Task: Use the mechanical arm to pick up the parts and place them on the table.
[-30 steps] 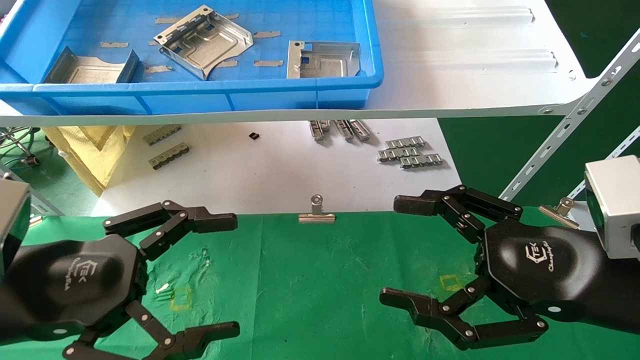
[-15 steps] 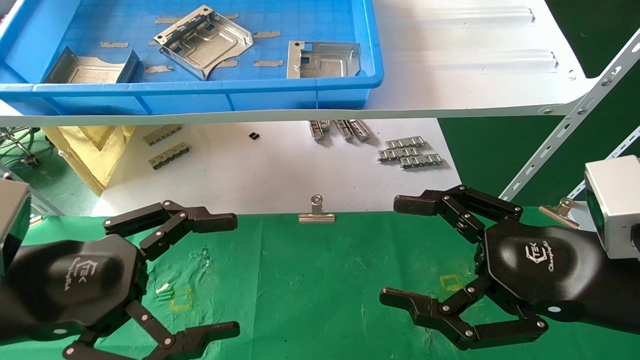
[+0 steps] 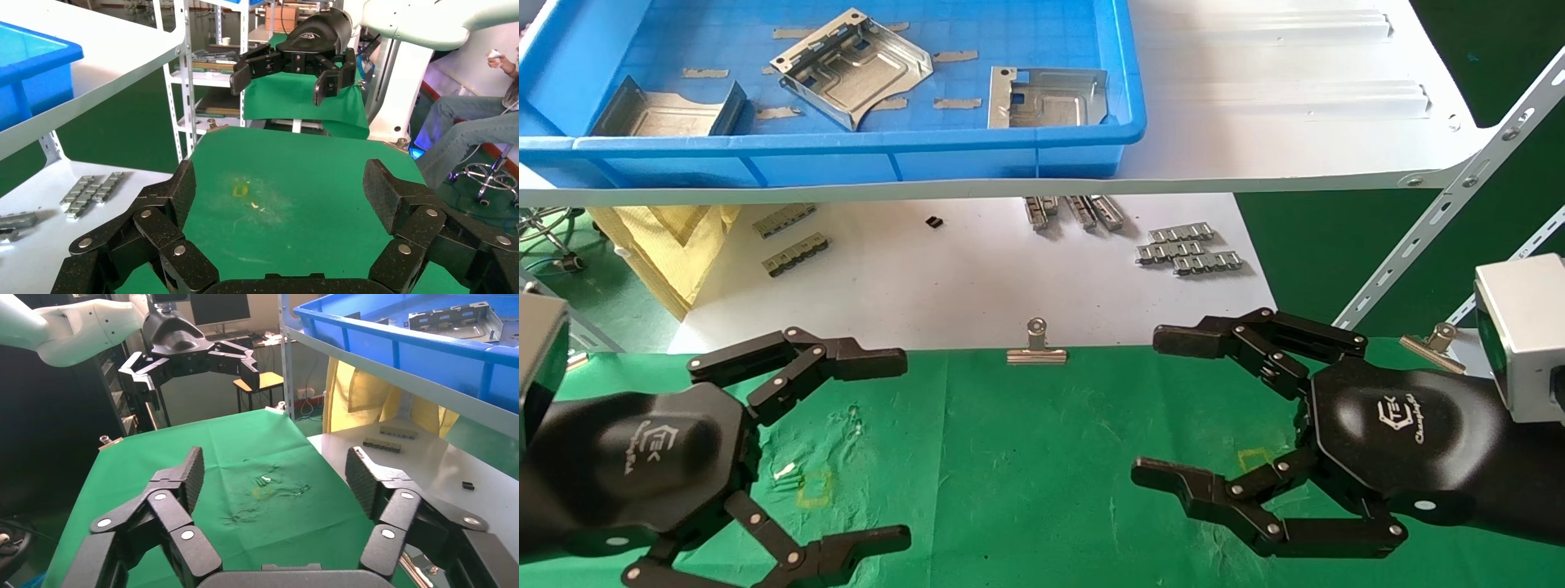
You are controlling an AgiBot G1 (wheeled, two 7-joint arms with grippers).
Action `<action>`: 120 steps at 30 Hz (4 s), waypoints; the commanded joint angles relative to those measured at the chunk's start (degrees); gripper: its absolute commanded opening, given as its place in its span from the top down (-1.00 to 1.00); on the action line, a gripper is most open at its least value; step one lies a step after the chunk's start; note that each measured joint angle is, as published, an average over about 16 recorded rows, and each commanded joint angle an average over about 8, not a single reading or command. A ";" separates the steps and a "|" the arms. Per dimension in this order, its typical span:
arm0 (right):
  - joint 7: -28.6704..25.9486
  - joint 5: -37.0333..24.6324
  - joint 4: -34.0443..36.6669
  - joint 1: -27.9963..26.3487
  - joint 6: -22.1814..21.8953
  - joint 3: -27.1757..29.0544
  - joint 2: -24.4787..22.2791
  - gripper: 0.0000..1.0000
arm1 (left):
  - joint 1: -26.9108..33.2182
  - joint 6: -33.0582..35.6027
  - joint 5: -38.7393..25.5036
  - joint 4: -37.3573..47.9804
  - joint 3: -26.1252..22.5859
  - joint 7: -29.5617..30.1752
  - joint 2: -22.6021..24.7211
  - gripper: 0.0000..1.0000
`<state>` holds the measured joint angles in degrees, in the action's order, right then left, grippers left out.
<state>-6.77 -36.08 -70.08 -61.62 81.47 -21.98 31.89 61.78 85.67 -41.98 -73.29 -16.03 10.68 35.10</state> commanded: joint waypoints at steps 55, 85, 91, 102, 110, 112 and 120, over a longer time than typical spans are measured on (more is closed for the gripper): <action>0.00 0.00 0.00 0.00 0.00 0.00 0.00 1.00 | 50.18 -22.90 -32.50 53.32 -12.76 -1.94 25.45 -0.79; 0.00 0.00 0.00 0.00 0.00 0.00 0.00 0.85 | 58.29 -27.94 -41.16 70.71 -18.03 -6.55 29.58 1.00; 0.00 0.00 0.00 0.00 0.00 0.00 0.00 -0.64 | 58.47 -28.98 -40.83 71.46 -17.78 -7.28 29.65 1.00; 0.00 0.00 0.00 0.00 0.00 0.00 0.00 -1.00 | 58.41 -30.16 -38.73 72.20 -16.30 -7.95 29.38 1.00; 0.00 0.00 0.00 0.00 0.00 0.00 0.00 -1.00 | 58.29 -25.93 -35.23 70.97 -13.91 -10.00 28.05 1.00; 0.00 0.00 0.00 0.00 0.00 0.00 0.00 -1.00 | 58.26 -23.54 -34.20 70.34 -13.23 -11.05 27.44 1.00; 0.00 0.00 0.00 0.00 0.00 0.00 0.00 -1.00 | 57.62 -9.43 -30.74 67.46 -11.18 -16.67 24.67 1.00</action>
<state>-6.77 -36.08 -70.08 -61.62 81.47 -21.98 31.89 119.23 76.76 -72.73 -5.88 -27.30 -6.17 59.82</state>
